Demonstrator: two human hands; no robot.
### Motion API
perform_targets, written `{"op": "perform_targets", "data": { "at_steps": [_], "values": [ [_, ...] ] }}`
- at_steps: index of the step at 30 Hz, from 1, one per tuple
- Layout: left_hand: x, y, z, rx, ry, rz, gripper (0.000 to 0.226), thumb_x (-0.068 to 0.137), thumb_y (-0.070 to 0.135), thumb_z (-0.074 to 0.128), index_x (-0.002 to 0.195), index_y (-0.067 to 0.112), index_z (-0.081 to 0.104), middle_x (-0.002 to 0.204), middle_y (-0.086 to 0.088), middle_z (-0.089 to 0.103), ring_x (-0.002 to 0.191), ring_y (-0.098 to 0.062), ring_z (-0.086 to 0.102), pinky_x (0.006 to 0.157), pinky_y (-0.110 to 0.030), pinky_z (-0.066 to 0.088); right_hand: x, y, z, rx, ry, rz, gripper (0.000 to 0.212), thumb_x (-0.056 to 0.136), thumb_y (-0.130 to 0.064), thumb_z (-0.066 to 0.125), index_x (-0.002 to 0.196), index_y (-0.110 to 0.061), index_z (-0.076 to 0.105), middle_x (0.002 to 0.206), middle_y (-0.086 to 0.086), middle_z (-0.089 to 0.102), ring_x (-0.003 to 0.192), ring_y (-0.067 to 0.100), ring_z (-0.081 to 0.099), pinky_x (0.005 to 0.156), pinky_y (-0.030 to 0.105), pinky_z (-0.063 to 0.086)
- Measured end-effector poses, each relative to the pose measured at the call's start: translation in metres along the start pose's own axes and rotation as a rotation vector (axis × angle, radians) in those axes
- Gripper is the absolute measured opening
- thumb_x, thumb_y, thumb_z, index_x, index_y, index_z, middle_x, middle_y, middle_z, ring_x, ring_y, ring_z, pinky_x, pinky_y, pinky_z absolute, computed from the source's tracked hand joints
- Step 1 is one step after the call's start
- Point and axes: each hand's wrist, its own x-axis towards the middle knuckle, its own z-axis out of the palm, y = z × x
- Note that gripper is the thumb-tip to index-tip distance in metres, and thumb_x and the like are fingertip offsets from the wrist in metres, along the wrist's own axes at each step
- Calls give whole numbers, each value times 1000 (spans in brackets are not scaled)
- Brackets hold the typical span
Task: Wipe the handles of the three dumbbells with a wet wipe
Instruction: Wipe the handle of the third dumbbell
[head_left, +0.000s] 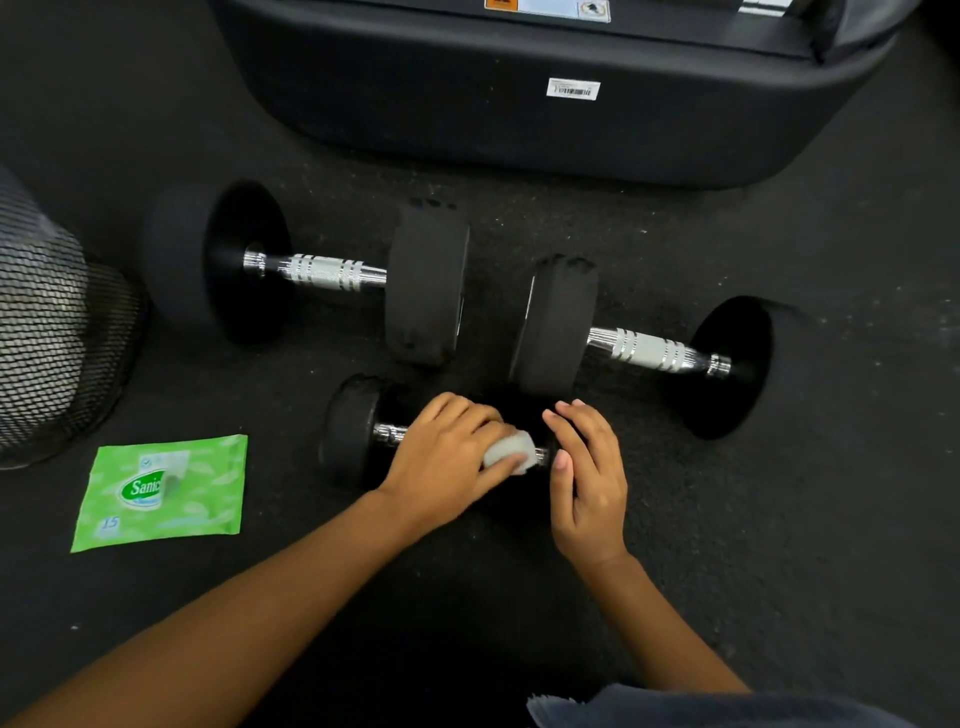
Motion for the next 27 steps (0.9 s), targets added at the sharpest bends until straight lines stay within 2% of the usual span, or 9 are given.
{"op": "perform_targets", "data": {
  "at_steps": [4, 8, 12, 14, 17, 19, 22, 24, 27],
  "values": [
    [13, 21, 2, -49, -24, -14, 39, 92, 38, 38, 89, 18, 71, 79, 2, 70, 75, -17, 62, 81, -31, 43, 0, 1, 0, -2, 2, -8, 36, 95, -15, 35, 117, 0, 59, 123, 12, 56, 126, 22, 44, 102, 45, 39],
    [8, 0, -5, -137, -107, 120, 39, 90, 38, 38, 106, 17, 66, 99, 5, 70, 87, -13, 62, 89, -25, 39, 0, 2, 0, 0, 4, -18, 39, 97, -19, 33, 117, 1, 60, 122, 13, 56, 125, 23, 45, 101, 47, 39],
    [14, -7, -7, -126, -208, -44, 61, 88, 51, 17, 107, 21, 67, 99, 2, 71, 90, -18, 64, 87, -32, 45, 0, 1, 0, 11, 11, -7, 39, 97, -20, 32, 116, 0, 60, 121, 13, 57, 124, 24, 46, 101, 48, 40],
    [22, 4, -5, -102, -193, -39, 67, 86, 51, 11, 102, 20, 68, 95, 0, 71, 87, -21, 64, 83, -33, 47, 1, 1, 1, 18, 14, -3, 39, 97, -20, 33, 116, 0, 60, 121, 13, 57, 124, 25, 46, 101, 47, 39],
    [18, 9, -4, -133, -162, 88, 53, 88, 43, 24, 100, 14, 67, 93, -1, 71, 86, -21, 65, 89, -34, 46, 0, 1, 0, 20, 8, -6, 38, 96, -18, 34, 116, 1, 60, 121, 13, 56, 124, 24, 46, 101, 47, 39],
    [10, 0, -4, -149, -147, 152, 48, 90, 41, 32, 112, 14, 65, 105, 1, 69, 95, -16, 64, 96, -27, 38, 1, 1, -1, 18, 3, -10, 39, 97, -19, 33, 116, 1, 60, 121, 14, 57, 124, 25, 46, 101, 47, 39],
    [10, -8, -5, -213, -220, 57, 60, 90, 51, 19, 121, 22, 61, 117, 6, 65, 107, -13, 59, 99, -26, 37, 1, 1, 0, 11, 4, -13, 39, 98, -20, 32, 116, 1, 60, 121, 15, 57, 124, 26, 46, 101, 46, 39],
    [19, 1, -2, -193, -232, -25, 71, 86, 53, 7, 114, 23, 64, 111, 5, 67, 104, -17, 60, 92, -33, 44, 1, 1, 0, 15, 8, -9, 39, 98, -20, 32, 116, 1, 60, 121, 14, 57, 124, 25, 46, 101, 46, 39],
    [25, 14, 2, -187, -189, 20, 68, 87, 47, 8, 103, 16, 66, 100, -1, 70, 94, -22, 62, 88, -33, 43, 0, 1, -1, 11, 11, -4, 38, 96, -18, 34, 115, 1, 60, 121, 13, 56, 125, 23, 45, 102, 45, 39]
  ]
}}
